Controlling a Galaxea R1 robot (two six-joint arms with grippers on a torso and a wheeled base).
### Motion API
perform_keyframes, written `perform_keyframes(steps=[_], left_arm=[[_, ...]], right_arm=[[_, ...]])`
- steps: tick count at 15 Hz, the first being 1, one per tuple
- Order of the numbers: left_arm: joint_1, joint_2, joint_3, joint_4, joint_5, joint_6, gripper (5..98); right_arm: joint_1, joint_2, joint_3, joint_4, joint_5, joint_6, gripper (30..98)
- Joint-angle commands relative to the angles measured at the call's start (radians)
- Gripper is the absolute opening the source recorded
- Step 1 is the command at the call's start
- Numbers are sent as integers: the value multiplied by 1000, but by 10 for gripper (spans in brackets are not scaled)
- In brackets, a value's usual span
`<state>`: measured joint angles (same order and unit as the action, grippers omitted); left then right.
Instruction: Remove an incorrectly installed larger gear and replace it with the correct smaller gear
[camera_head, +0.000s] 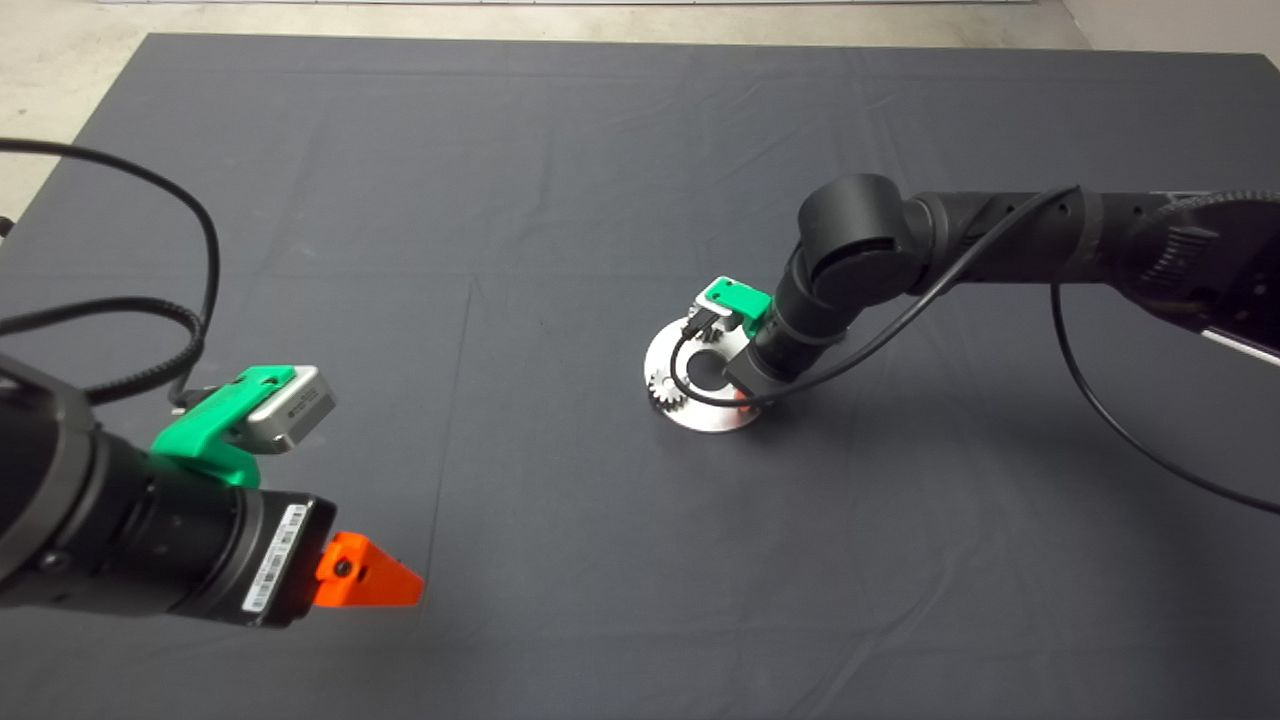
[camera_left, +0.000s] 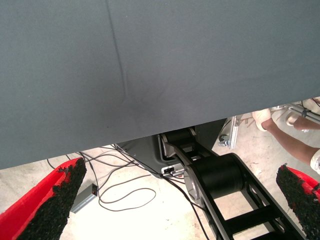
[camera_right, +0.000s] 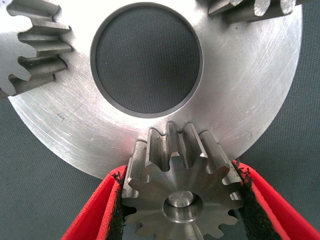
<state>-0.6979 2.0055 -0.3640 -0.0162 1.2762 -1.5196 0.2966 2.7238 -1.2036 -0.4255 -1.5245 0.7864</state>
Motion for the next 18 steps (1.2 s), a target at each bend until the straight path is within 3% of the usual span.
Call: perform_keyframes(steps=[1,12,18], left_arm=[[-3,-1,14,-18,2,-2,981],[-3,-1,13,-18,2,-3,981],[-3,-1,13,-18,2,-2,981]], right_arm=[[24,12,17,-35,-83,1,502],[33,3,26,-27,-88,4,501],[69,-1,40,-14,-89,5,501]])
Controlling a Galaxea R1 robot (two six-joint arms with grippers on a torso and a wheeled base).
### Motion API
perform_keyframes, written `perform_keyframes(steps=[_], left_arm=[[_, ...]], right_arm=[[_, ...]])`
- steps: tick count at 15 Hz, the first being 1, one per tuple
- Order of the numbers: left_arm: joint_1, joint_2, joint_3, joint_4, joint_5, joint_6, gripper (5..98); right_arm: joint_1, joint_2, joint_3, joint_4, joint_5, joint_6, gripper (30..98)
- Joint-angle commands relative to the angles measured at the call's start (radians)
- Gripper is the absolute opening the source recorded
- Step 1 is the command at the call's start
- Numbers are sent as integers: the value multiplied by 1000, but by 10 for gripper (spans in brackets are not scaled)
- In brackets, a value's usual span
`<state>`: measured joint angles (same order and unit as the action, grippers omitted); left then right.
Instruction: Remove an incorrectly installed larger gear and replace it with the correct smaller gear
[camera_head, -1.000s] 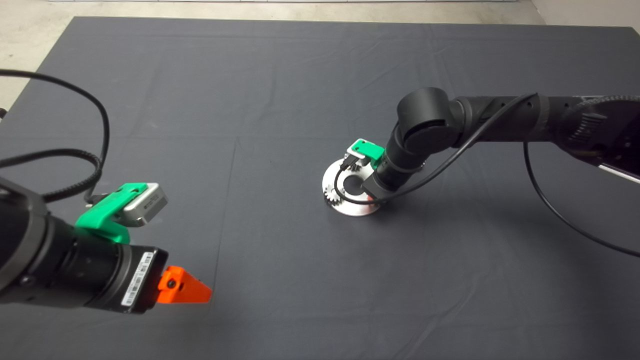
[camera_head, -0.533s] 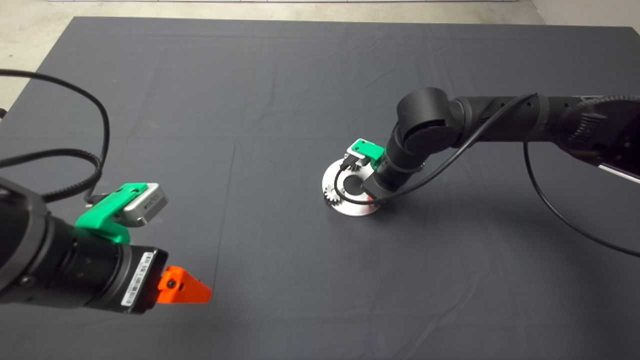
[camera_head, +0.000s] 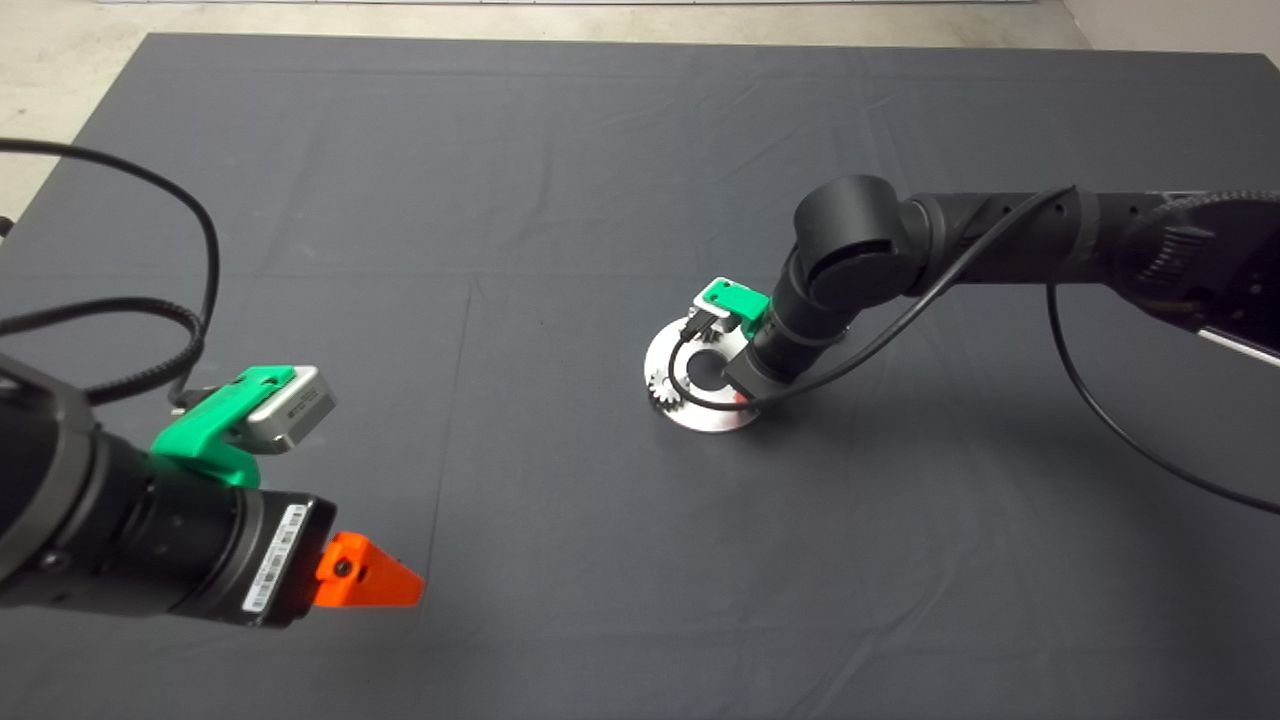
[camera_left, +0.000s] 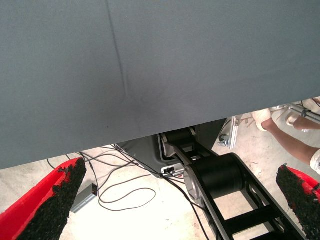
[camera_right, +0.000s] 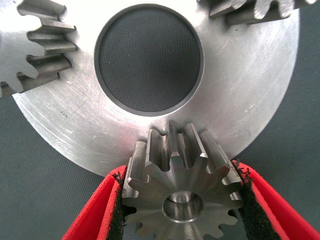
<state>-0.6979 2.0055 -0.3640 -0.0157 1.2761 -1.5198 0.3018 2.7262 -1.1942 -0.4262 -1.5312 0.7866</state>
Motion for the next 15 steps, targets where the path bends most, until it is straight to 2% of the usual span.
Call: perform_keyframes(steps=[1,8,11,15], left_arm=[[-3,-1,13,-18,2,-3,981],[-3,-3,13,-18,2,-2,981],[-2,-1,13,-18,2,-2,981],[1,-1,14,-18,2,-2,981]], right_arm=[[70,-8,36,-8,-82,5,500],[100,-16,74,12,-83,10,503],[128,-47,116,36,-83,13,502],[132,-102,139,38,-83,14,501]])
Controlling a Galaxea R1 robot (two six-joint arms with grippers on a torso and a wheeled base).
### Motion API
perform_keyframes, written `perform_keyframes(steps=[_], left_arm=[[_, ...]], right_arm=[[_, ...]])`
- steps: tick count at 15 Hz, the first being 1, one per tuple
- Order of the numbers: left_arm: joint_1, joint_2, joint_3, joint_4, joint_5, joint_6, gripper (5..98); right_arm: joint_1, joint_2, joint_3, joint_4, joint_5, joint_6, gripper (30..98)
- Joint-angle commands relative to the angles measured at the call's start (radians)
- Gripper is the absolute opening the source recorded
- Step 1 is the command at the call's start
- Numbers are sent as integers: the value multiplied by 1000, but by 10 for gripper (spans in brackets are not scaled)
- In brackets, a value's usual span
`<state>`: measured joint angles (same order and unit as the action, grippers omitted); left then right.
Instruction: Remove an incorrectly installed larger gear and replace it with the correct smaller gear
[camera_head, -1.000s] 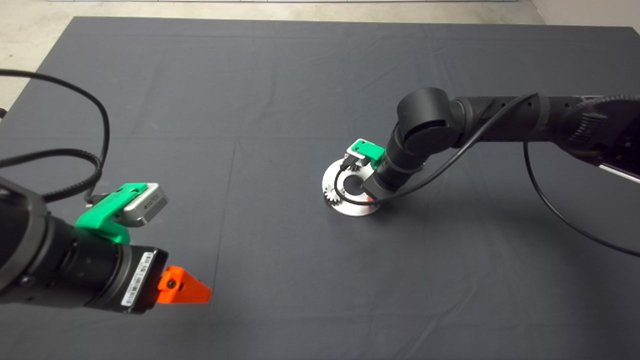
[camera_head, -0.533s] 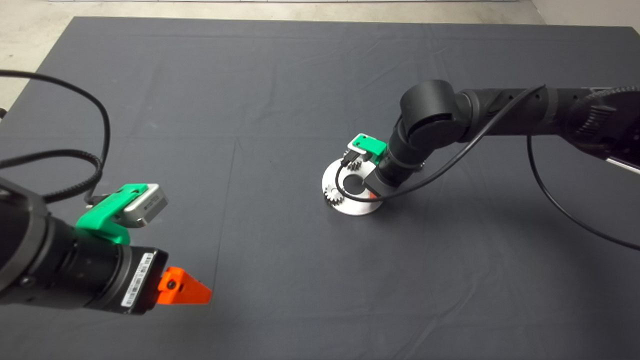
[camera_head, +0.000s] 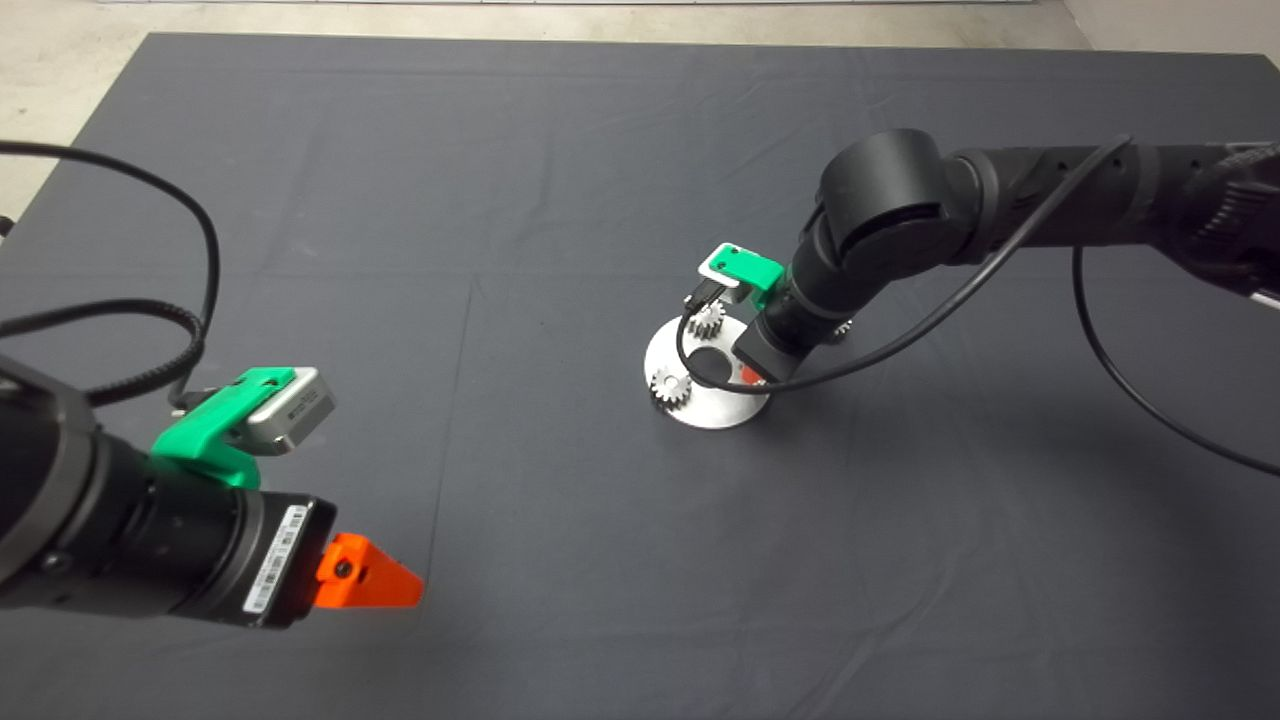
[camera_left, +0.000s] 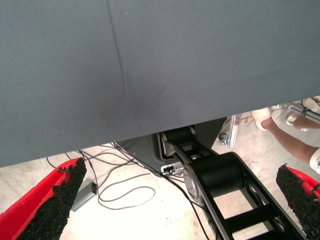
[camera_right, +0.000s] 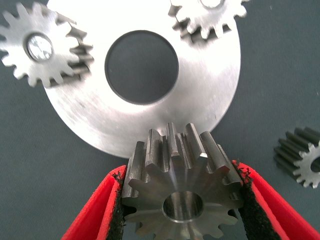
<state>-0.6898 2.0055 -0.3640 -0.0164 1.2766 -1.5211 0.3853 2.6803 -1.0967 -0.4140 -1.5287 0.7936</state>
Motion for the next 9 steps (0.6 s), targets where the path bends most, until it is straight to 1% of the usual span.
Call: perform_keyframes(steps=[1,2,5,9], left_arm=[[-7,-1,13,-17,1,-1,981],[-5,0,13,-17,1,-1,981],[-5,0,13,-17,1,-1,981],[-5,0,13,-17,1,-1,981]], right_arm=[[49,-65,43,27,-89,6,501],[49,-75,46,34,-96,6,500],[49,-130,55,66,-97,4,500],[47,-153,49,78,-103,6,501]])
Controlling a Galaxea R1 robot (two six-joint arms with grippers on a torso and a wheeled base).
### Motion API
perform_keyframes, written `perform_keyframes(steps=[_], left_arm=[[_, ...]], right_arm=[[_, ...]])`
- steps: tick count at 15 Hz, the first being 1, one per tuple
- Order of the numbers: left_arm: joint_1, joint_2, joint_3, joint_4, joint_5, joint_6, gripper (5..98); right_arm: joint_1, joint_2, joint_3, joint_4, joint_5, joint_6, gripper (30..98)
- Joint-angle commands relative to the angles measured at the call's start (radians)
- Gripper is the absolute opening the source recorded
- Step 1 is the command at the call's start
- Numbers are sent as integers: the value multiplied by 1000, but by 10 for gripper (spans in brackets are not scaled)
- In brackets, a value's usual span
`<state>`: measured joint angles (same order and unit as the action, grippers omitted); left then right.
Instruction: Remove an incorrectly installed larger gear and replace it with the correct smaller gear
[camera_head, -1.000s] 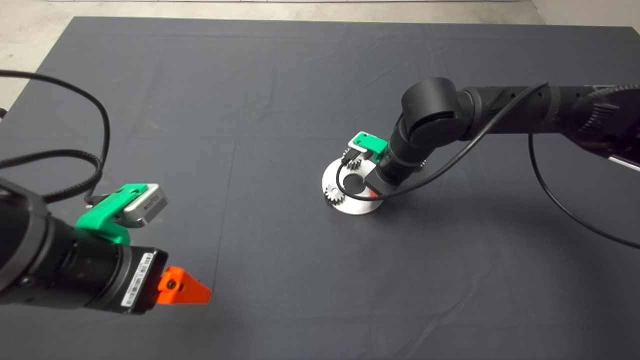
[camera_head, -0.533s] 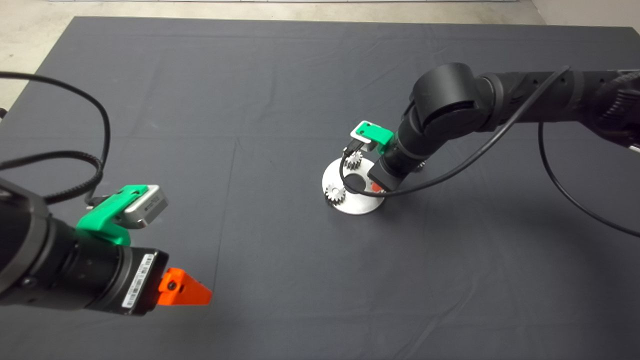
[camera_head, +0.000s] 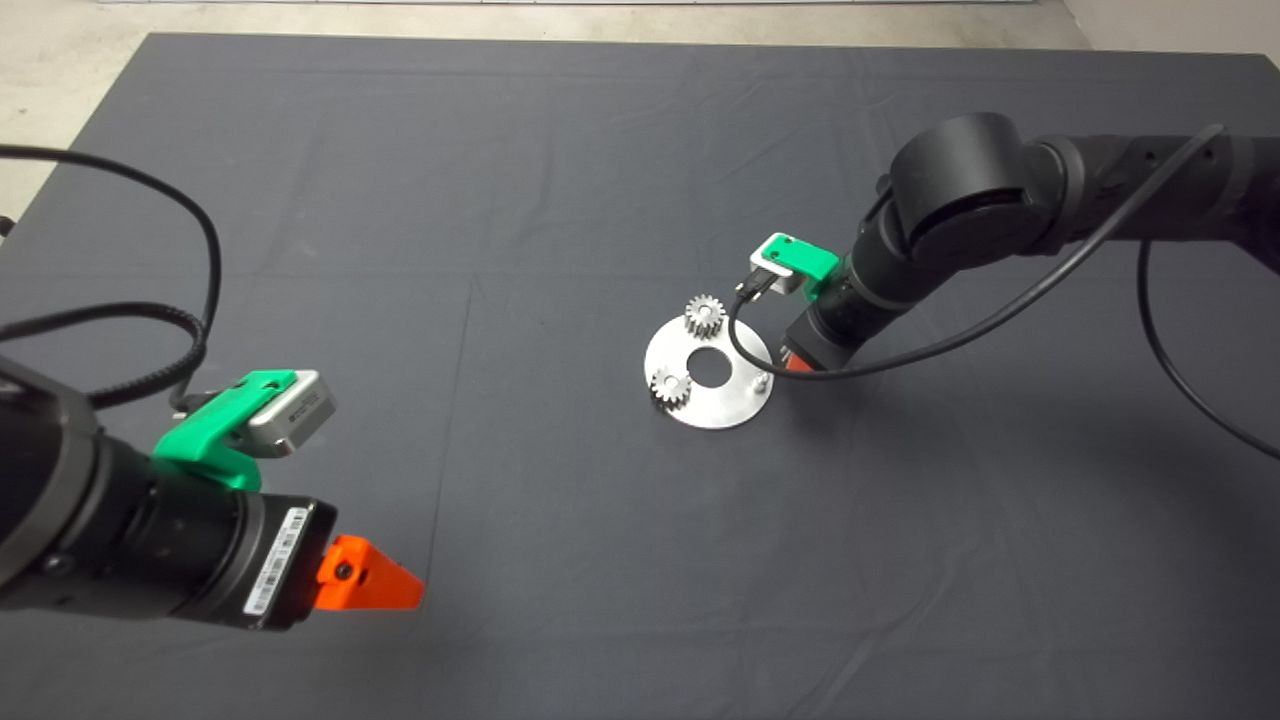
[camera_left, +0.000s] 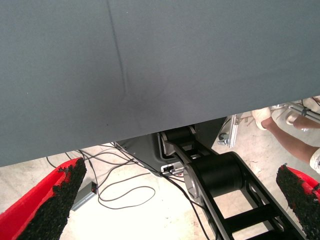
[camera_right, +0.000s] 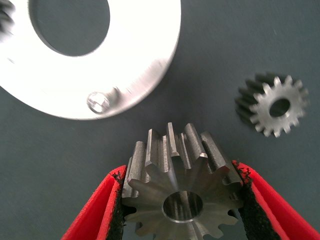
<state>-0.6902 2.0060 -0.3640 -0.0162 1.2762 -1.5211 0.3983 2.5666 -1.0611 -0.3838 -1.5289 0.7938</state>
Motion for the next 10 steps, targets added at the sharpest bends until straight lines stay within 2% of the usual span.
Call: perform_keyframes(steps=[1,7,10], left_arm=[[-5,0,13,-16,2,-1,981],[-5,0,13,-18,0,1,981],[-5,-2,13,-18,2,2,981]], right_arm=[[34,-53,14,68,-103,5,501],[28,-138,20,80,-103,5,501],[22,-176,69,103,-103,24,500]])
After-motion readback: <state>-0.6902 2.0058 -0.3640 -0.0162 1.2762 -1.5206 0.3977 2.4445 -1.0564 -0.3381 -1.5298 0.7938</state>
